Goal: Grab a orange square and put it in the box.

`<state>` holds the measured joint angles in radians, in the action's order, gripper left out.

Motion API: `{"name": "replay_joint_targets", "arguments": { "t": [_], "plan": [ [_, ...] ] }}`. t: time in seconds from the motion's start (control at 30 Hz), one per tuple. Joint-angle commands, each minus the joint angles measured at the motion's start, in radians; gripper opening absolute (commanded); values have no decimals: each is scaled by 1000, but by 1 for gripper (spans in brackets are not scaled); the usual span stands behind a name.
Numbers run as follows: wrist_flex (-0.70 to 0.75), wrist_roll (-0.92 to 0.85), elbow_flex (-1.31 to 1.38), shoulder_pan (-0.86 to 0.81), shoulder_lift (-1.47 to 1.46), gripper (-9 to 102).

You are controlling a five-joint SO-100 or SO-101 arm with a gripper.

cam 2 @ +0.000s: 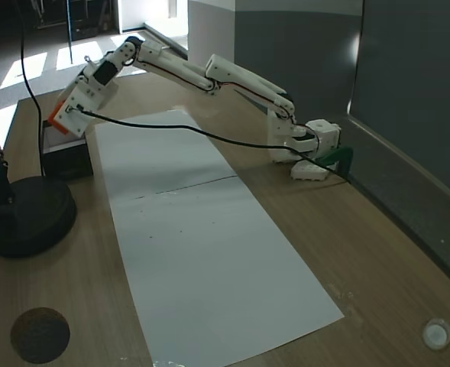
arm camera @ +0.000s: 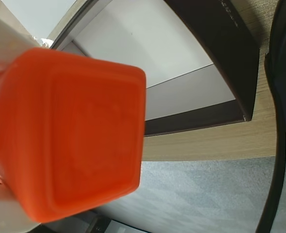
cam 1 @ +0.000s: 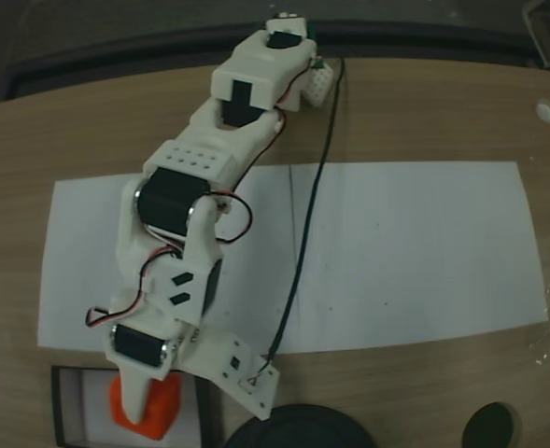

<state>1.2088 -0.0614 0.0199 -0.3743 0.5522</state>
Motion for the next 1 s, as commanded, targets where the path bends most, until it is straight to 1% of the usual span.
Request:
{"name": "replay_joint_targets", "arguments": {
  "t": [0.0, 0.1, 0.27, 0.53, 0.63, 0.7, 0.77, 0.87, 0.9, 0.97],
  "plan": [
    [-25, 2, 57, -6, 18, 21],
    [-28, 6, 57, -18, 15, 23],
    [-23, 6, 64, -23, 17, 31],
    [-8, 32, 69, -34, 34, 31],
    [51, 35, 101, -32, 52, 31],
    [123, 41, 150, -25, 86, 27],
    [204, 80, 222, -17, 143, 19],
    [304, 92, 225, 21, 291, 7],
    [344, 87, 225, 37, 345, 5],
    [426, 84, 225, 81, 451, 4]
  ]
}}
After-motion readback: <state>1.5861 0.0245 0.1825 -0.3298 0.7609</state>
